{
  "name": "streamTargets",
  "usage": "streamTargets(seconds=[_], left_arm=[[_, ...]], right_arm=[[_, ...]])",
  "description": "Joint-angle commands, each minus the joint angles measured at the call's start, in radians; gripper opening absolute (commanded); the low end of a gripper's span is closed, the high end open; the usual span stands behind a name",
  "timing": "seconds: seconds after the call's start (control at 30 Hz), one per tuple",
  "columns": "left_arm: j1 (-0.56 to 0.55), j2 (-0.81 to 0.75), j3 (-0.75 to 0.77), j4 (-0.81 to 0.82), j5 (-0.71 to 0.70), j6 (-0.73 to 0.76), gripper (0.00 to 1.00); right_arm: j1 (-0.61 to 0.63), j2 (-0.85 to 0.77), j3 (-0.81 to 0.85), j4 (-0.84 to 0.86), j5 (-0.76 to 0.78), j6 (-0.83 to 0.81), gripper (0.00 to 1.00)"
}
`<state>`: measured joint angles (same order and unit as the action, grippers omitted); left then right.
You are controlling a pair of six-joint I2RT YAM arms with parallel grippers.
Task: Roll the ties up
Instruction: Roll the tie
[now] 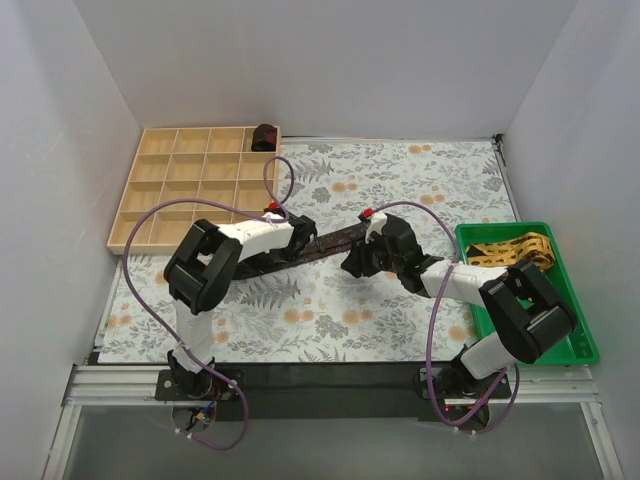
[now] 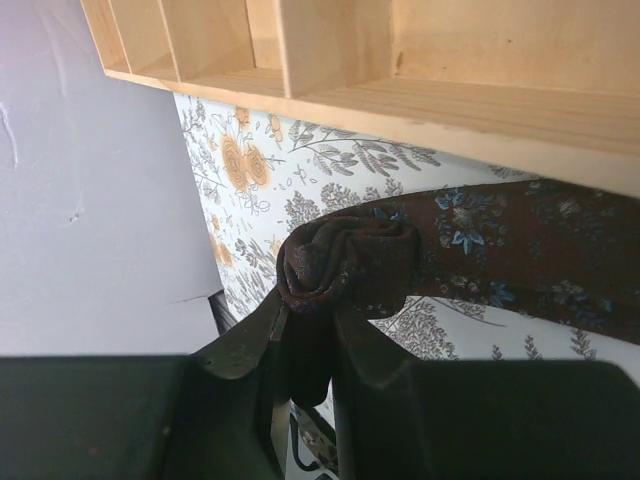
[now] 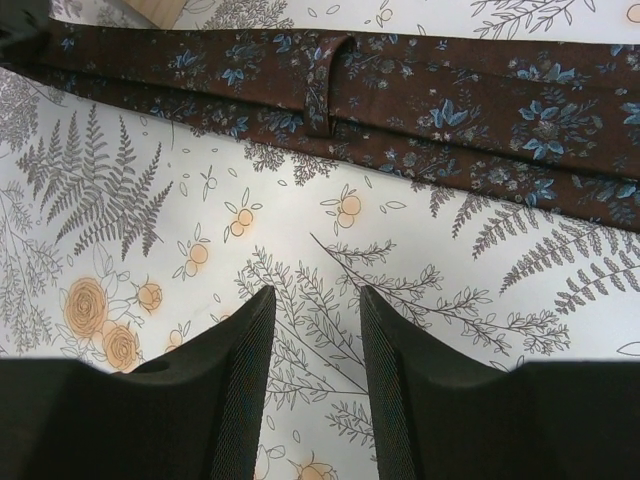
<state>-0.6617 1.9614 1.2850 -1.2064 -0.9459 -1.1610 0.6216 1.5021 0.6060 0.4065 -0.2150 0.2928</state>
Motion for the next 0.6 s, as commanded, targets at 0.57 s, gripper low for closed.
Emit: streamTargets(seconds=[0.57], left_arm=[[-0.093, 0.142, 0.105, 0.094, 0.055, 0.009, 0.1]], right_arm=[[-0.014, -0.014, -0.028, 0.06, -0.014, 0.012, 0.4]])
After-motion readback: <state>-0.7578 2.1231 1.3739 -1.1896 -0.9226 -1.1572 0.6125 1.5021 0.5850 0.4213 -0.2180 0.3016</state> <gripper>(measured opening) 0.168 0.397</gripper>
